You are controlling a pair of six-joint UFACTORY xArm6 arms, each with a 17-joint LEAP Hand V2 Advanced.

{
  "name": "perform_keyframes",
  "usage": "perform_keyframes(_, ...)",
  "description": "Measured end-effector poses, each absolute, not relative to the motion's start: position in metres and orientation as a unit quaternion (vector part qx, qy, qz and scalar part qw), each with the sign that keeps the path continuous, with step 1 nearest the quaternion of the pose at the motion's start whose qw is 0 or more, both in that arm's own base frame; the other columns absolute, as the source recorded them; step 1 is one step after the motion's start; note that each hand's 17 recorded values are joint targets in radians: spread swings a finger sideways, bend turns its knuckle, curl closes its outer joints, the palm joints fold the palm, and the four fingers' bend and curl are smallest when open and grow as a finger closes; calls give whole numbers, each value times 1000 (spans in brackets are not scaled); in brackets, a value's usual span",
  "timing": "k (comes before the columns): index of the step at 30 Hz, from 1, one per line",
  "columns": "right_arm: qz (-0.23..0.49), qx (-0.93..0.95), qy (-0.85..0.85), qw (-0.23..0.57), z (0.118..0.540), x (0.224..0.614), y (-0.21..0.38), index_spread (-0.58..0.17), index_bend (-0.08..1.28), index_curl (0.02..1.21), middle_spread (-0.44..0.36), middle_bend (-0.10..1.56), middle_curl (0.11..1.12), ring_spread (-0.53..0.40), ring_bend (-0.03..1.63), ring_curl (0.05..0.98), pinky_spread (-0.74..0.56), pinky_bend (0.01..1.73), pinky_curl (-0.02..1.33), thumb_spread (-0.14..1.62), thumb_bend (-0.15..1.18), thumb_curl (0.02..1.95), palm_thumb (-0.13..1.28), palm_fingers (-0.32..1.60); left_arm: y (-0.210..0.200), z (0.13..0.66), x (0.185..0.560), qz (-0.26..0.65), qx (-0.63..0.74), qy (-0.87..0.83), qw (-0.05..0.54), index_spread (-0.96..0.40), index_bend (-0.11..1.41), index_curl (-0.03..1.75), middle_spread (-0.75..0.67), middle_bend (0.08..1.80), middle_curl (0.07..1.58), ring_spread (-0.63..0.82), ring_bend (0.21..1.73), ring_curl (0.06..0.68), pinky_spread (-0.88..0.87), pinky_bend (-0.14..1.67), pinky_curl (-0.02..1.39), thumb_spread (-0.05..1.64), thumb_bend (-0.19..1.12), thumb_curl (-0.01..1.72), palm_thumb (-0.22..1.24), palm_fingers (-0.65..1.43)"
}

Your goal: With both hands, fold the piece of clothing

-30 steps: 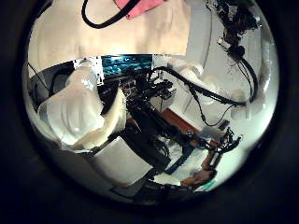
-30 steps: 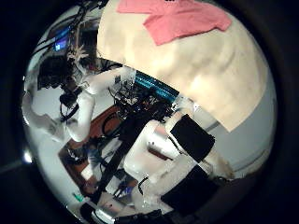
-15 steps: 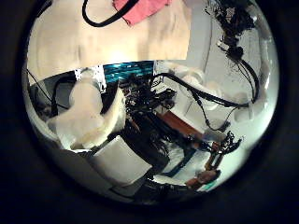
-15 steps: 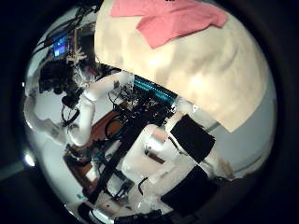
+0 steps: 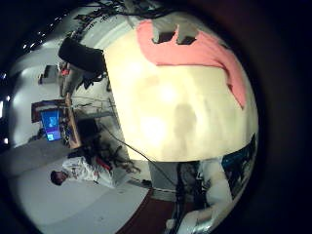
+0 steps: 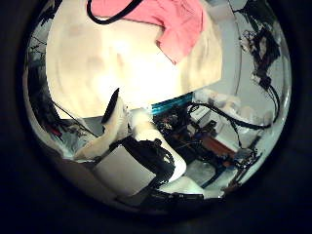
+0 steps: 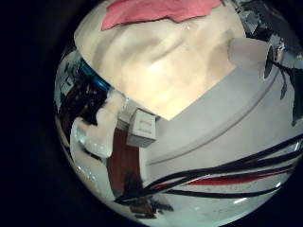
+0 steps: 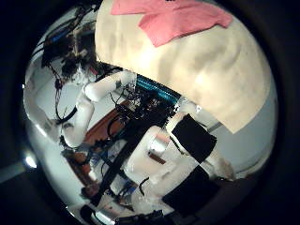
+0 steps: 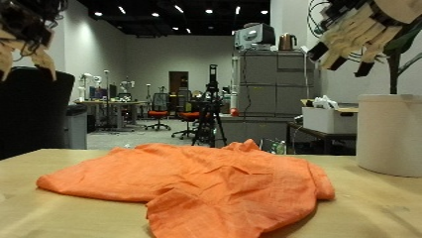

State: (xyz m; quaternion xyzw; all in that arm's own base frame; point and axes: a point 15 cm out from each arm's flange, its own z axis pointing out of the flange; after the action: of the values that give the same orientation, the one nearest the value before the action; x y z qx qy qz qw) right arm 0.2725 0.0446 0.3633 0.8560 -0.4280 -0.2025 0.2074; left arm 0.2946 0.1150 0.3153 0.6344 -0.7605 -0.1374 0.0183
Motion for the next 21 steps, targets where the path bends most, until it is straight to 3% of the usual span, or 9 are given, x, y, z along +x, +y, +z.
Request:
perform_keyframes(5, -212, 853, -427, 211, 354, 278, 47, -267, 190, 362, 87, 188, 320, 236, 184, 198, 374, 198, 319, 1356, -8, 254, 637, 181, 111, 277, 331, -122, 611, -781, 55, 69, 131, 269, 105, 252, 357, 419, 448, 241, 384, 293, 312, 1071, -23, 330, 563, 94)
perform_keyframes(10, -233, 847, -431, 206, 346, 281, 49, -261, 190, 362, 87, 188, 320, 236, 184, 198, 374, 198, 319, 1361, -7, 255, 645, 181, 127, 246, 369, -93, 613, -784, 33, 83, 128, 247, 109, 296, 375, 372, 458, 244, 350, 313, 321, 1074, -24, 325, 542, 79)
perform_keyframes(21, -236, 848, -439, 181, 334, 297, 55, -253, 194, 370, 88, 193, 327, 238, 188, 195, 373, 190, 310, 1371, -6, 263, 671, 198, 165, 202, 406, -120, 605, -786, 48, 36, 130, 224, 250, 183, 323, 444, 509, 248, 390, 429, 342, 1057, -24, 326, 513, -37)
